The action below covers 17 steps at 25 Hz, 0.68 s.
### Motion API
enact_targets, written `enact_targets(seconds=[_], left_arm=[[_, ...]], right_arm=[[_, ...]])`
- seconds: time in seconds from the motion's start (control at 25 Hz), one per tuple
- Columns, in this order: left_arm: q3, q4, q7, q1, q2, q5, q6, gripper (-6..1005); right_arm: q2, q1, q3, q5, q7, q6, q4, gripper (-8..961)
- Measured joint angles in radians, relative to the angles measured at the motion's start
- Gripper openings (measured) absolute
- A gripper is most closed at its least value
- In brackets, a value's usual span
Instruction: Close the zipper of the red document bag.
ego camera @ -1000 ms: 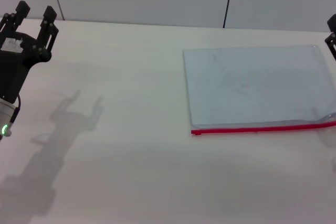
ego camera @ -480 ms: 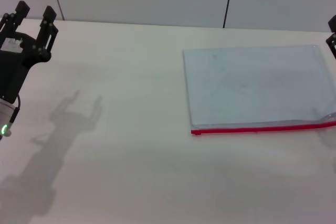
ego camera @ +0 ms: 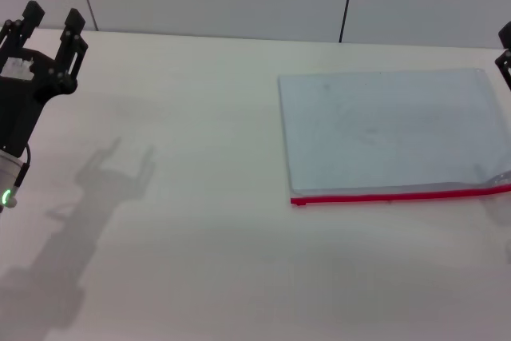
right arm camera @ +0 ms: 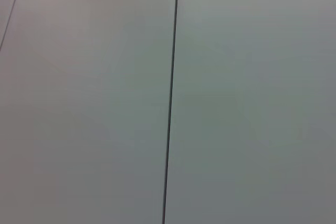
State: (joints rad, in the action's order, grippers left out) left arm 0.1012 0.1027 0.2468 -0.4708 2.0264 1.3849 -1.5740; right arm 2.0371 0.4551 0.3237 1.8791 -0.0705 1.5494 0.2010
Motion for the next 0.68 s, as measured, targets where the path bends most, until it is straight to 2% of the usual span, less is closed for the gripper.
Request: enact_targets(seconds=[0.68], left_arm=[[0.002, 0.000, 0.001, 0.000, 0.000, 0.005, 0.000, 559]], right_arm=[[0.000, 0.002, 0.000, 0.000, 0.000, 0.000, 0.000, 759]])
